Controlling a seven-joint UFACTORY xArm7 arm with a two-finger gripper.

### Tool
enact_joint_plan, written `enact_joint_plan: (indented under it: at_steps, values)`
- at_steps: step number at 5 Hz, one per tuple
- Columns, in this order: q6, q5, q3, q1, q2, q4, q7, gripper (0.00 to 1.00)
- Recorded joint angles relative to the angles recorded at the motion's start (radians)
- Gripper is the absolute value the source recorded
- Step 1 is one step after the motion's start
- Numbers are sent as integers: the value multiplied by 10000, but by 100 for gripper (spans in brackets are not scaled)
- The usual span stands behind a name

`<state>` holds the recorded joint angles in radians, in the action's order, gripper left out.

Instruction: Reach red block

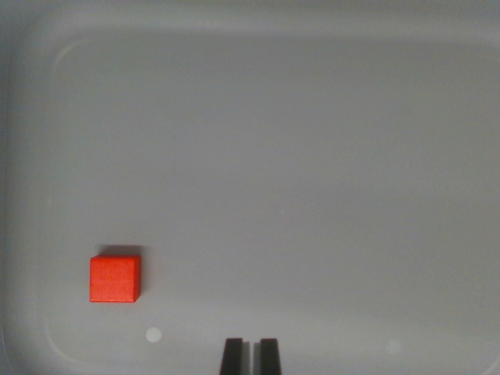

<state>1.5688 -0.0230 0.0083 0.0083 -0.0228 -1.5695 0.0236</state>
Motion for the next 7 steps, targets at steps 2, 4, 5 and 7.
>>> enact_joint_plan:
  at_steps: [2, 4, 5, 7]
  values:
    - [-13, 0, 2, 2, -3, 10, -2, 0]
    - [-83, 2, 14, 14, -19, 64, -10, 0]
    - [-83, 2, 14, 14, -19, 64, -10, 0]
    - [-210, 5, 34, 36, -47, 162, -25, 0]
